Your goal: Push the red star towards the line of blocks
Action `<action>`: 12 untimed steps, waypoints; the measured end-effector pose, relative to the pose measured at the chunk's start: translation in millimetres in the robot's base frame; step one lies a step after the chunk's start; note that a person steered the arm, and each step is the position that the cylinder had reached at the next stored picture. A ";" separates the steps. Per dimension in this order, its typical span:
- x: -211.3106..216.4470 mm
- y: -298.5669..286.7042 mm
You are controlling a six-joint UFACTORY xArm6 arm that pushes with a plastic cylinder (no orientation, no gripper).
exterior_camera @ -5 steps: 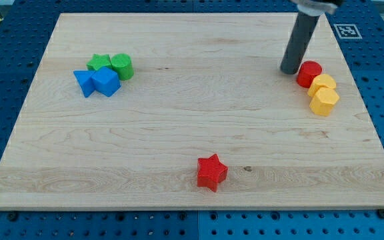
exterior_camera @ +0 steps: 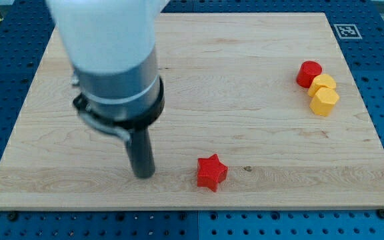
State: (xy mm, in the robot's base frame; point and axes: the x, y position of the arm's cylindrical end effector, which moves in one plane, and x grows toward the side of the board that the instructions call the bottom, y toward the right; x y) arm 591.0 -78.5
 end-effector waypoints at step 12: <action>-5.7 77.2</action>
State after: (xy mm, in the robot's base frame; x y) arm 585.2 -1.3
